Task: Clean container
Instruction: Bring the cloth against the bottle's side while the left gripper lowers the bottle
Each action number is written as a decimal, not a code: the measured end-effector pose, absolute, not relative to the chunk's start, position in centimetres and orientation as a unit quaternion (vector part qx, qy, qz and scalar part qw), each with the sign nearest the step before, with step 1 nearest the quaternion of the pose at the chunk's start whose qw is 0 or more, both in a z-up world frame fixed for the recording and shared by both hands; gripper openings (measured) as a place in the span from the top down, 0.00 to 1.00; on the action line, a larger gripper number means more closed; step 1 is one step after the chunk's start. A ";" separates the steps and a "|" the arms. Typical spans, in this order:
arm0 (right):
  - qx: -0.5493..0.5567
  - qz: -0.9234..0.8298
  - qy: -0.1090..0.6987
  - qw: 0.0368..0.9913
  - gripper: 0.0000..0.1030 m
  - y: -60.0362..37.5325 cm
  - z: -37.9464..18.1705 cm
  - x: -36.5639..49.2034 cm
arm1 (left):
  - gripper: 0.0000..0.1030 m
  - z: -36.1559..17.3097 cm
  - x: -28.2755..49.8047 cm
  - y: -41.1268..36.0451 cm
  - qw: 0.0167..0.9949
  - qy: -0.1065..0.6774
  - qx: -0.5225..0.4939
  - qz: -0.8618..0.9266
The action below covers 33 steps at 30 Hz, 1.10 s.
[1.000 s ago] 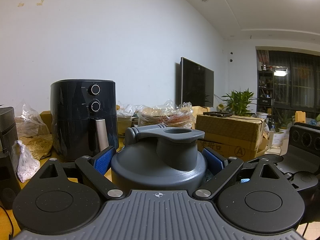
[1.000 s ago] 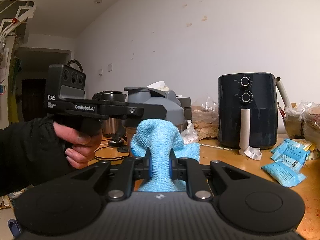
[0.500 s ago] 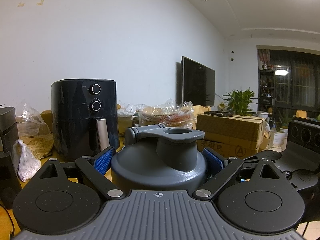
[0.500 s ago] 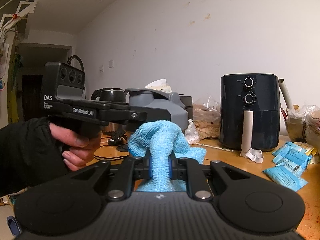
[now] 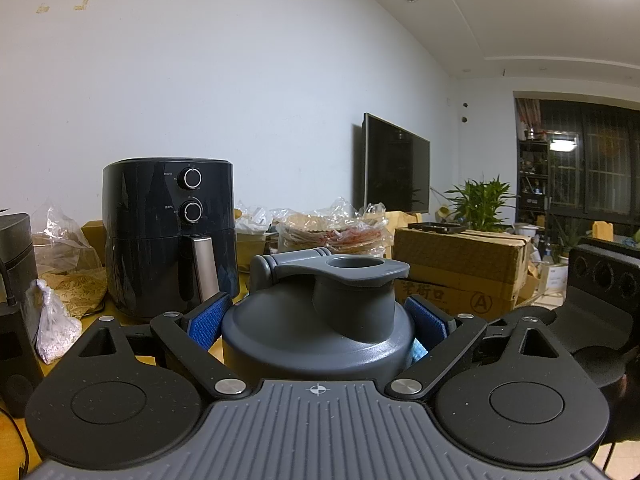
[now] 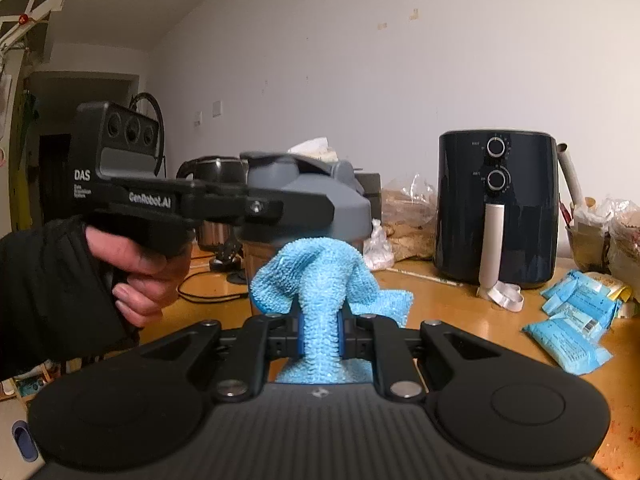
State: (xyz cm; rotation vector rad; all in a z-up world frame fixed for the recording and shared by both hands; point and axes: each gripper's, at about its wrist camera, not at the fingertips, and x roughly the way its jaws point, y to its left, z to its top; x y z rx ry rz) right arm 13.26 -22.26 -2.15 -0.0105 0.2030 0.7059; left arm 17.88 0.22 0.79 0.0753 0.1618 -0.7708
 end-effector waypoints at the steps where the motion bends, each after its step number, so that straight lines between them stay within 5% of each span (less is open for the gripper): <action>1: -0.006 0.345 0.103 0.933 0.93 -22.2 -2.3 13.3 | 0.08 0.8 17.9 0.2 0.923 0.079 0.036 -0.375; 33: -0.032 0.344 0.195 0.918 0.92 -21.1 -5.6 15.0 | 0.08 1.1 17.7 -0.3 0.924 0.080 0.040 -0.373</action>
